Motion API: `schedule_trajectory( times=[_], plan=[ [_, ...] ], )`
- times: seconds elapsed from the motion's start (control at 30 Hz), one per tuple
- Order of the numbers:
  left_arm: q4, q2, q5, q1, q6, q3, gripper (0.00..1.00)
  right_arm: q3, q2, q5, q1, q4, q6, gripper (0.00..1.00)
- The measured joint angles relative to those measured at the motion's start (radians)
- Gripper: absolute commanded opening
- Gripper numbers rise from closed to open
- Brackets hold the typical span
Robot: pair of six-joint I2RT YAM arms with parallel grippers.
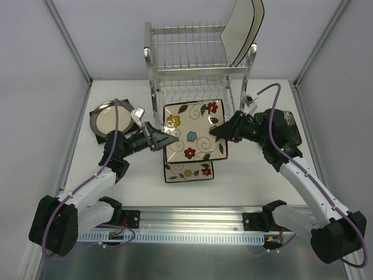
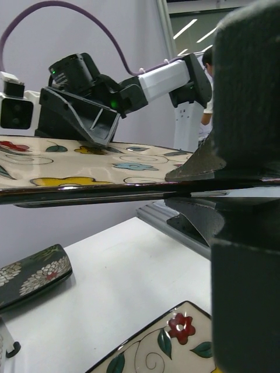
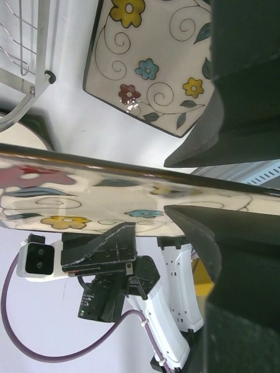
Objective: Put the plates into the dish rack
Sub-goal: Pass the plate from the right arm to the left, then pass the plate from the left arm to the right
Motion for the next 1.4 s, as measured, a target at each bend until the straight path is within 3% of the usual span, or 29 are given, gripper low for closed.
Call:
schedule_trajectory(
  times=[0.2,0.37,0.43,0.53,0.73,0.77,1.1,1.4],
  plan=[
    [0.001,-0.006,0.017,0.000,0.001,-0.001,0.00,0.017,0.036,-0.035,-0.007,0.012,0.000,0.28],
    [0.009,-0.006,0.027,0.000,0.014,-0.001,0.00,0.028,0.040,-0.069,-0.017,0.003,-0.002,0.13],
    [0.018,-0.006,0.031,0.000,0.027,-0.001,0.00,0.037,0.040,-0.084,-0.021,-0.011,-0.003,0.01],
    [0.023,-0.006,0.035,0.000,0.045,-0.001,0.00,0.056,0.041,-0.096,-0.024,-0.042,-0.013,0.01],
    [0.002,-0.018,0.044,-0.003,0.102,0.000,0.39,0.089,0.039,-0.109,-0.023,-0.119,-0.056,0.00],
    [-0.006,-0.022,0.045,-0.003,0.109,0.000,0.49,0.097,0.039,-0.108,-0.024,-0.139,-0.070,0.01],
    [-0.098,-0.098,0.028,-0.002,0.211,0.023,0.96,0.229,0.039,-0.059,-0.025,-0.323,-0.161,0.01],
    [-0.440,-0.273,-0.086,0.011,0.411,0.065,0.99,0.517,0.044,0.071,-0.025,-0.431,-0.282,0.01]
  ],
)
